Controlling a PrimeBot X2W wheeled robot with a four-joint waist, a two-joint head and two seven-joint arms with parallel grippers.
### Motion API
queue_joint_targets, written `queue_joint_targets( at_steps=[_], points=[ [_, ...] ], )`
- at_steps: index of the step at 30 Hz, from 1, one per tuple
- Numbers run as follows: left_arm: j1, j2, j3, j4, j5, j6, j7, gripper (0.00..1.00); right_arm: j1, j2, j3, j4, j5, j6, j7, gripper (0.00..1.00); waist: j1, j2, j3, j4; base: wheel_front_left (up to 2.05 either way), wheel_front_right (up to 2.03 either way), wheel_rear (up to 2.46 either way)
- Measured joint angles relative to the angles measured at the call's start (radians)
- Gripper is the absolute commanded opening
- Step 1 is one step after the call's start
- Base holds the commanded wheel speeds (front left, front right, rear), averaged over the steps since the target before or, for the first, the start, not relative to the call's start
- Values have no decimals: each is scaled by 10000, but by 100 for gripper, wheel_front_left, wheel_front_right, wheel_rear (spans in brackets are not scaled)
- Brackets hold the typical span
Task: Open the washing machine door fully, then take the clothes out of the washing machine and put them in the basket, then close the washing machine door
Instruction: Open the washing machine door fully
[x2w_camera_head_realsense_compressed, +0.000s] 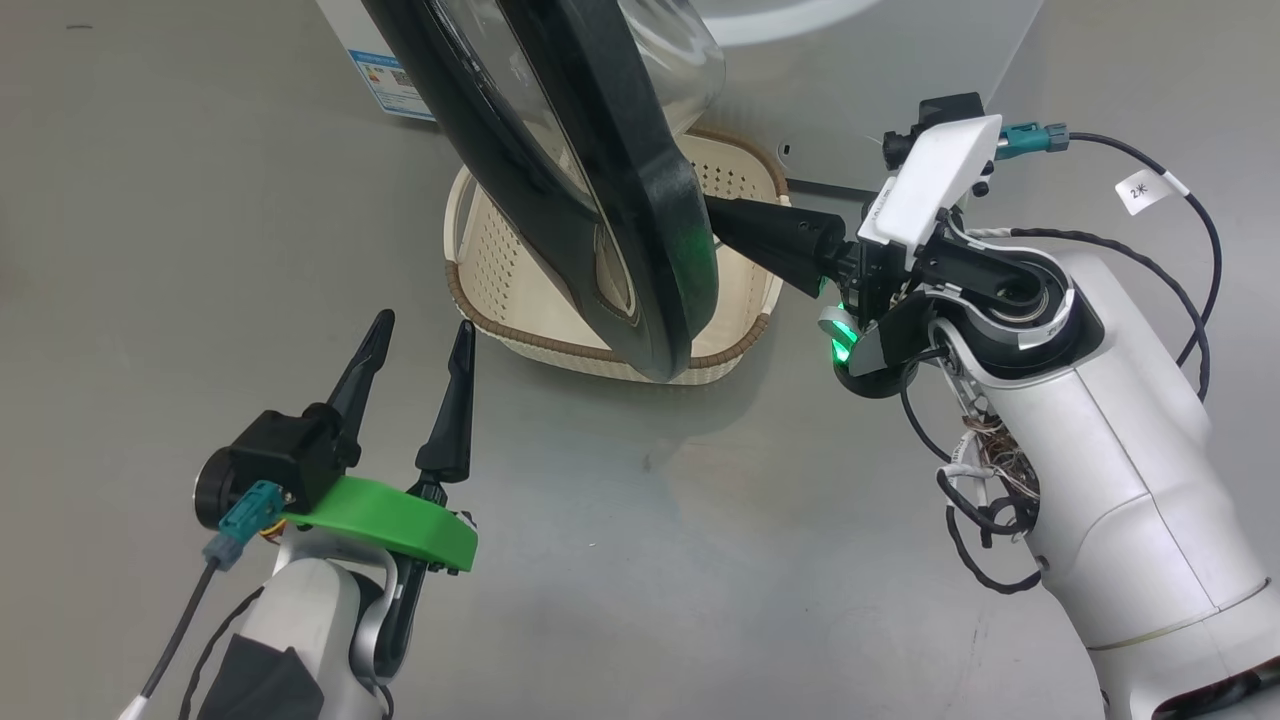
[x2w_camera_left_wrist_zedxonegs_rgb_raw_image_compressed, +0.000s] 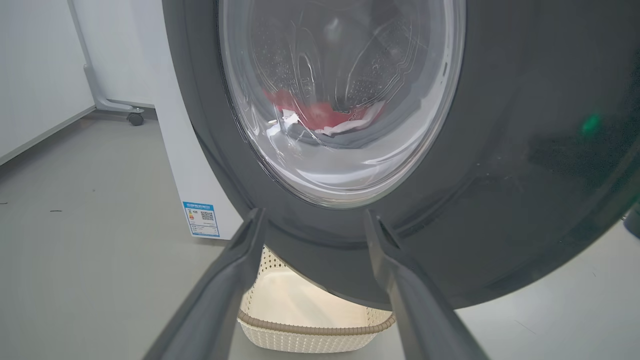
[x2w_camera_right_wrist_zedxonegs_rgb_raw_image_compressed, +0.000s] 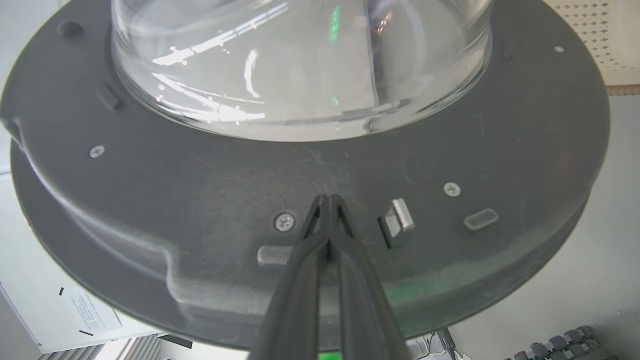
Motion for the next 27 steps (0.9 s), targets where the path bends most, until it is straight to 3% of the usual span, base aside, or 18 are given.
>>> queue_joint_targets(
  at_steps=[11, 27],
  points=[
    [91, 0, -25, -6, 6, 0, 0, 100, 278, -13, 1210, -500, 416, 0, -313, 0, 0, 0, -70, 100, 0, 0, 0],
    [159, 0, -19, -12, 6, 0, 0, 100, 359, -13, 1925, -890, 982, -81, -978, 0, 0, 0, -148, 182, 0, 0, 0]
  ],
)
